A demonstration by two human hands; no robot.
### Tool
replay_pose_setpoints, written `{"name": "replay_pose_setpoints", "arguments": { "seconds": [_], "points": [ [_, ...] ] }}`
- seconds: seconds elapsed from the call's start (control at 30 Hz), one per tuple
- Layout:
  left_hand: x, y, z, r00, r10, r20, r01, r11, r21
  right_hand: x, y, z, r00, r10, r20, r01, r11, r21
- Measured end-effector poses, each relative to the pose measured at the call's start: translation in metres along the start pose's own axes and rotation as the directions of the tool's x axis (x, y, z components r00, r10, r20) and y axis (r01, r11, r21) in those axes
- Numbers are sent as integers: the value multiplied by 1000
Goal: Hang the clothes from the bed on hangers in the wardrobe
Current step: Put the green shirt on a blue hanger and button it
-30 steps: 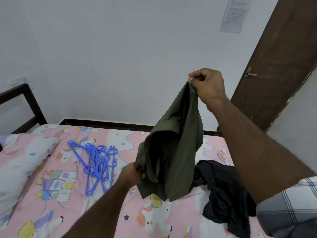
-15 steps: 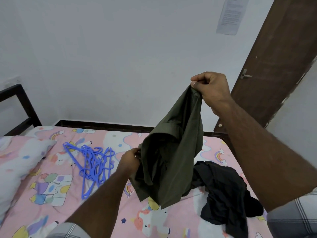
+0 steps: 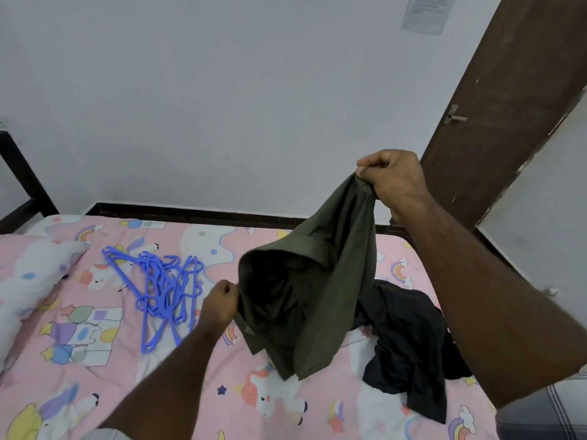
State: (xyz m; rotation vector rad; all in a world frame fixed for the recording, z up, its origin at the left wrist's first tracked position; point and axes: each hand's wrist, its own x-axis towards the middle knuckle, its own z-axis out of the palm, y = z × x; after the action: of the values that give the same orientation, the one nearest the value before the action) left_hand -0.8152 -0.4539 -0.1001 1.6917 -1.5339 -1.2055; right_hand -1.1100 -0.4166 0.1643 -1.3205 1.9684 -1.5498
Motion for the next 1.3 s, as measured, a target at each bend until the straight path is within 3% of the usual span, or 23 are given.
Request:
{"name": "replay_pose_setpoints", "arguments": {
  "seconds": [0.13,0.33,0.4,0.5,0.63,0.7,0.77,0.87,0.97,1.07,1.3],
  "points": [
    [19,-4,-23,990,-86,-113,69,986,-153,12,52,3,988,151,3,-150,984,-97],
    [64,5,-16,984,-157,-82,143,977,-158,23,154,42,953,288,91,-254,927,-277],
    [83,6,0,981,-173,-87,157,973,-168,25,191,55,941,314,129,-245,890,-385],
    [111,0,36,977,-213,23,213,948,-236,29,260,77,908,363,211,-185,797,-576],
    [128,-29,72,980,-196,46,196,981,11,22,337,106,806,496,324,-40,591,-806],
    [130,-50,83,971,-237,28,233,966,109,13,362,123,781,506,366,6,581,-814],
    [127,-63,89,968,-250,33,238,949,207,3,372,139,737,496,459,38,648,-761],
    [128,-81,104,968,-247,50,216,917,336,-7,379,167,657,529,536,-8,717,-697],
    [131,-94,115,969,-236,69,185,884,430,-19,380,192,646,559,520,-109,741,-663],
    [136,-101,125,973,-217,73,163,882,442,-28,384,209,646,596,477,-265,761,-591],
    [161,-128,126,973,-227,-27,220,897,384,-43,400,239,655,602,456,-329,771,-545]
  ]
}}
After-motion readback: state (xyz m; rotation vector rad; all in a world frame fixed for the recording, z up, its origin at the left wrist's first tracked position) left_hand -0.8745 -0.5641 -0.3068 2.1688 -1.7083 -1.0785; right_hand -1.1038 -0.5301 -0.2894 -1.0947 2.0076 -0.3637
